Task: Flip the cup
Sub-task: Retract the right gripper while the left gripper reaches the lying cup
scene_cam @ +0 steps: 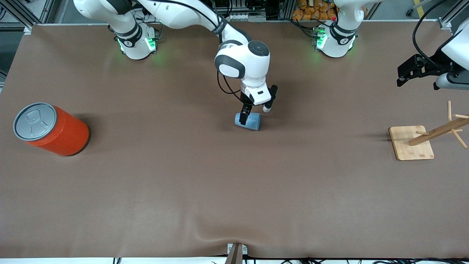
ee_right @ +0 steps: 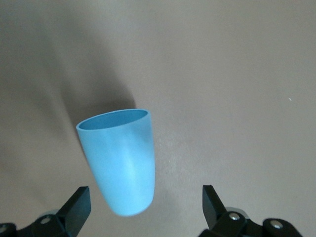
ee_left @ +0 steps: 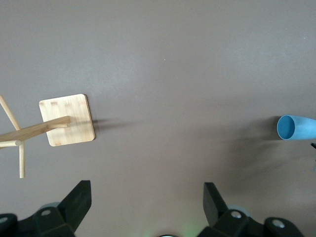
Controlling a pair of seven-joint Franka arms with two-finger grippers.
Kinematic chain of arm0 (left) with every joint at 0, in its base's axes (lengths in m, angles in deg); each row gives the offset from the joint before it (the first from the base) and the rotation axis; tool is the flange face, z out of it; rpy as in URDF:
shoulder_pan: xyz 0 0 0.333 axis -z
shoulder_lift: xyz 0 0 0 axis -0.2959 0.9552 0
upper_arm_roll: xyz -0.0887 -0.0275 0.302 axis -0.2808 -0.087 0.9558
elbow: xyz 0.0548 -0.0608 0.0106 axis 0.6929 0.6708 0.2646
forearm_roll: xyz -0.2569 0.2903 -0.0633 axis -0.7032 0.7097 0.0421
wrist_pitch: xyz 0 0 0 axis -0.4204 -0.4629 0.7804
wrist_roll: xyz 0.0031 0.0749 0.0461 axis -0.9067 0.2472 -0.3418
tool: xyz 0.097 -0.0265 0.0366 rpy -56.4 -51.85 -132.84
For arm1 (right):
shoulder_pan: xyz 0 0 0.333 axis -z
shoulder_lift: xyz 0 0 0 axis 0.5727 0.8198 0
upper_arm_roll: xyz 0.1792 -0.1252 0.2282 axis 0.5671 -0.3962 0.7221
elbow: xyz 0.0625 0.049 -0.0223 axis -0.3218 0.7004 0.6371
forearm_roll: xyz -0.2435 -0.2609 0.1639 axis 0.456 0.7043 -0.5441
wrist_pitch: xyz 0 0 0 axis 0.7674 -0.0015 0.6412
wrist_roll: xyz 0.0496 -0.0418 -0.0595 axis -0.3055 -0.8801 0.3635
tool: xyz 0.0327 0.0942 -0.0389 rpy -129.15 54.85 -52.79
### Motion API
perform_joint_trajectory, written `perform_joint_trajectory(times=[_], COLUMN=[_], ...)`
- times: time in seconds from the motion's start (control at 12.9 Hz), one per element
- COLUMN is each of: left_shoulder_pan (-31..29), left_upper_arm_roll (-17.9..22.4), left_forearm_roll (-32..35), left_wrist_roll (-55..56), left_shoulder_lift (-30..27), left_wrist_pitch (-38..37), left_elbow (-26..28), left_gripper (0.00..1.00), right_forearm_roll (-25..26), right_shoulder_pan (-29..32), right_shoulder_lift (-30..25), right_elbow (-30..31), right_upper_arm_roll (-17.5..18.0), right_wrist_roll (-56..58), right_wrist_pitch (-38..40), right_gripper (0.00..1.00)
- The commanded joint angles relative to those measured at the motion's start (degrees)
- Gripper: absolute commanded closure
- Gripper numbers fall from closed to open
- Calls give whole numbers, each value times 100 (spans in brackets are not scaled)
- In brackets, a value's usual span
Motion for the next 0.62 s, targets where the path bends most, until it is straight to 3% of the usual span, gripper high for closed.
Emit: perform_joint_trajectory(times=[0.0, 0.31, 0.54], left_shoulder_pan=[-63, -133, 7], left_upper_arm_roll=[-23, -6, -137], left_forearm_roll=[-81, -1265, -1741], left_wrist_roll=[-21, -4, 32], left_shoulder_lift=[-92, 83, 171], left_wrist_pitch=[-117, 162, 541], left_elbow=[67, 356, 752], left_gripper=[0, 0, 0], right_forearm_roll=[-487, -567, -541], right_shoulder_pan=[227, 1191, 1984], right_shoulder_lift=[-333, -580, -763], right_elbow=[-296, -1235, -1721], right_upper_arm_roll=[27, -9, 9], right_wrist_roll=[-33, -8, -16], right_wrist_pitch=[631, 2493, 3401], right_gripper=[0, 0, 0])
